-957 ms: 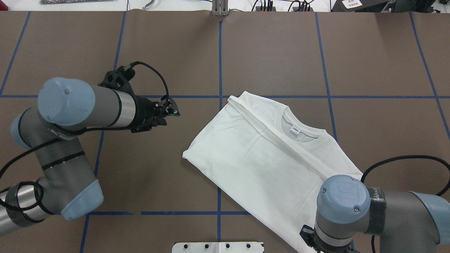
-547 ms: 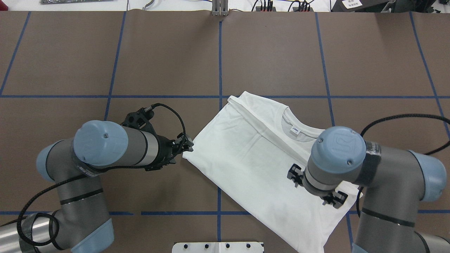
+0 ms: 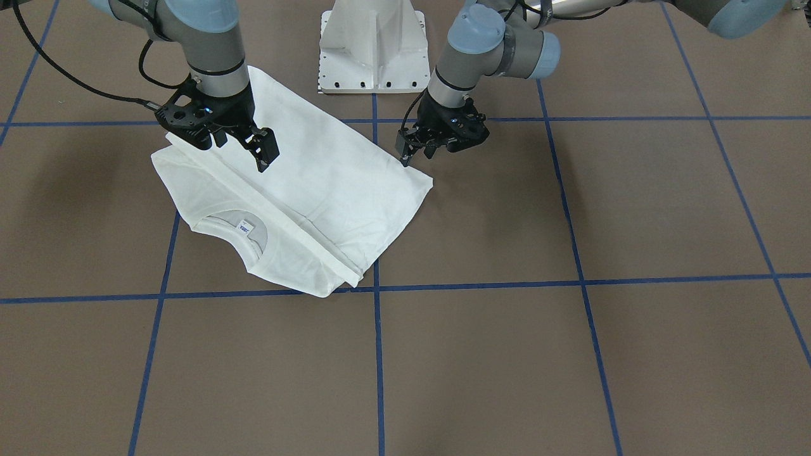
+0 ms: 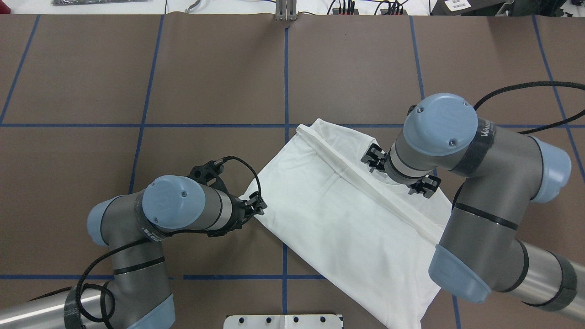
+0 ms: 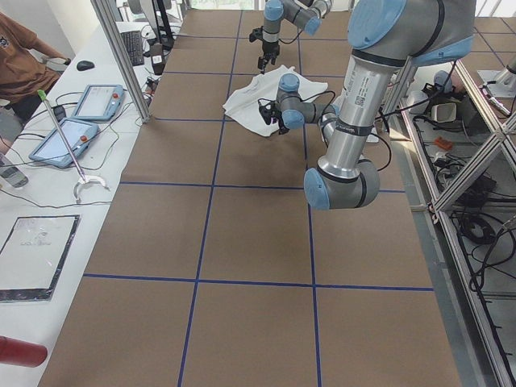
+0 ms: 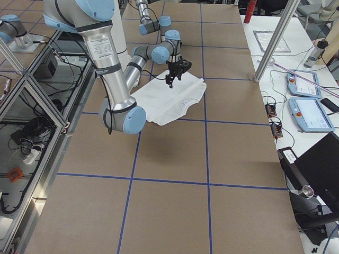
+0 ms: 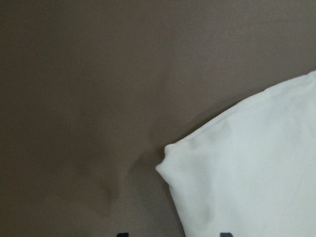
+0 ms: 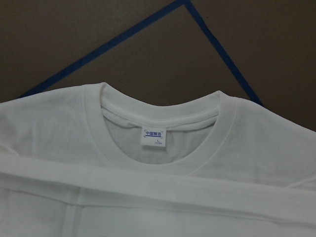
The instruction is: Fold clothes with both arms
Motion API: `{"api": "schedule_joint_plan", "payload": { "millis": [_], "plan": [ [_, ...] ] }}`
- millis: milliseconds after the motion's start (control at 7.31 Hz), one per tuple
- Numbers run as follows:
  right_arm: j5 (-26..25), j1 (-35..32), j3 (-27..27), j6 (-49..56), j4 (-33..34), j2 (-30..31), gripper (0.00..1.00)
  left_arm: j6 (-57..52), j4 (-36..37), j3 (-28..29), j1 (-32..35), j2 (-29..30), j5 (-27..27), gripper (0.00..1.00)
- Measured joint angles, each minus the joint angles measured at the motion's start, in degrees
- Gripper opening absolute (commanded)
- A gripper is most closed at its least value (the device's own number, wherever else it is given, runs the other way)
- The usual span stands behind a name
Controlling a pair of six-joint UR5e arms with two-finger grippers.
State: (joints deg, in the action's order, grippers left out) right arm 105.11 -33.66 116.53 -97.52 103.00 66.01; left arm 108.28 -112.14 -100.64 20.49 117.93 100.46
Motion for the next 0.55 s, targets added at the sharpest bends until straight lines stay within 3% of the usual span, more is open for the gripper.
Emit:
{"api": "schedule_joint_plan", "payload": {
  "millis": [273, 410, 547],
  "plan": [
    [0.1, -2.1, -2.8, 1.5, -4.9, -0.1, 1.00, -0.4, -0.2, 0.6, 0.2, 0.4, -1.5, 0.51],
    [0.2, -2.5, -3.3, 1.8, -5.6, -0.1, 1.00, -0.5, -0.6, 1.3, 0.4, 0.5, -2.3, 0.40],
    [0.2, -2.7, -3.6, 1.8, -5.8, -0.1, 1.00, -0.8, -1.3, 2.1, 0.7, 0.5, -3.1, 0.00]
  ]
}}
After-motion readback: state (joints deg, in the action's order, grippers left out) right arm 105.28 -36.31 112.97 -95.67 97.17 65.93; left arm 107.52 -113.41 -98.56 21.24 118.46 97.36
